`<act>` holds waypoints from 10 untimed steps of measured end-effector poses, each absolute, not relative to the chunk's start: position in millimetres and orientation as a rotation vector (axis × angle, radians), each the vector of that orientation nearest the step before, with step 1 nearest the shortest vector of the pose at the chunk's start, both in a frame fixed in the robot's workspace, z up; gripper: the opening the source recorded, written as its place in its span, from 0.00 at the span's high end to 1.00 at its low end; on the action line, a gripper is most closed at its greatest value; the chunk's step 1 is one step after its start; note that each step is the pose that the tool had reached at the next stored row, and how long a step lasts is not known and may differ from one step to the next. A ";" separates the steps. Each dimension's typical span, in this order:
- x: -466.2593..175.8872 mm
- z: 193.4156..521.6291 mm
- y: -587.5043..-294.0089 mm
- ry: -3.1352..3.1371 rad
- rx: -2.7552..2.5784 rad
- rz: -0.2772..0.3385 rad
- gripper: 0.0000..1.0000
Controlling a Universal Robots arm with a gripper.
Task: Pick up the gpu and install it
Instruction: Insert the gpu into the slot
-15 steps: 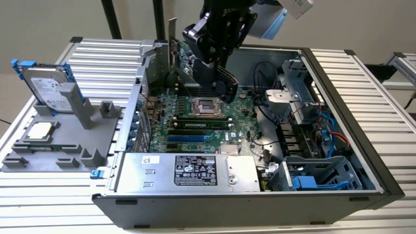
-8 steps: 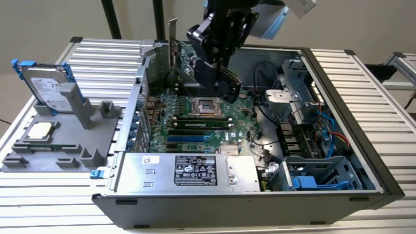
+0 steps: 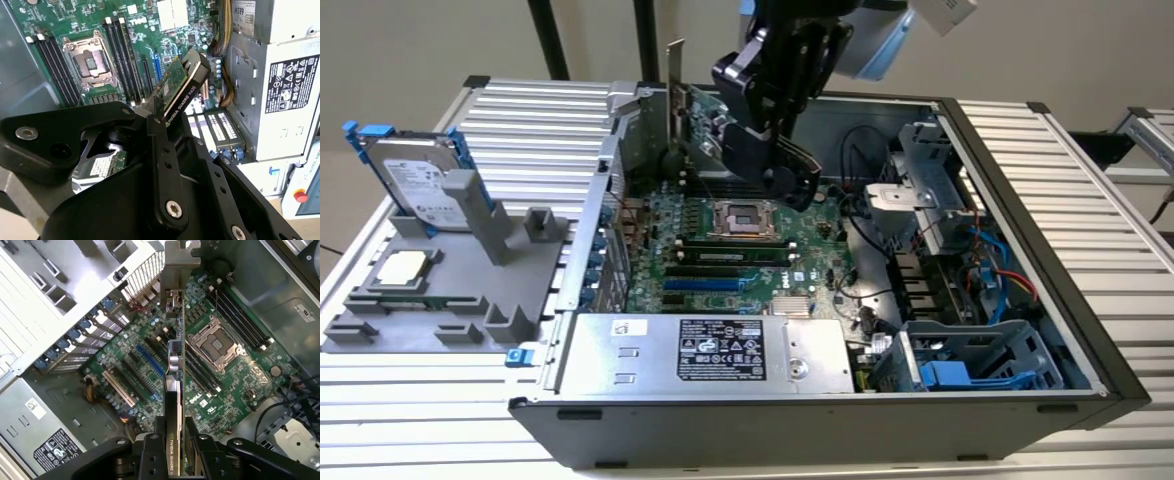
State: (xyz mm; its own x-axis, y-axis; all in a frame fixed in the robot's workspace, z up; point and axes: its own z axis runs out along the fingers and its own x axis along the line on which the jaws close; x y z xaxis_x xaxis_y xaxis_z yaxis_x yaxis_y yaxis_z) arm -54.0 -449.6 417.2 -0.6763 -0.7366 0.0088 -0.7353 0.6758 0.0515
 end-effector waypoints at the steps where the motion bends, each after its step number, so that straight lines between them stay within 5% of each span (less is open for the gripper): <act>1: -53.6 417.2 -449.5 -2.846 1.259 -0.068 1.00; 10: -50.6 417.3 -449.6 -2.813 1.328 -0.067 1.00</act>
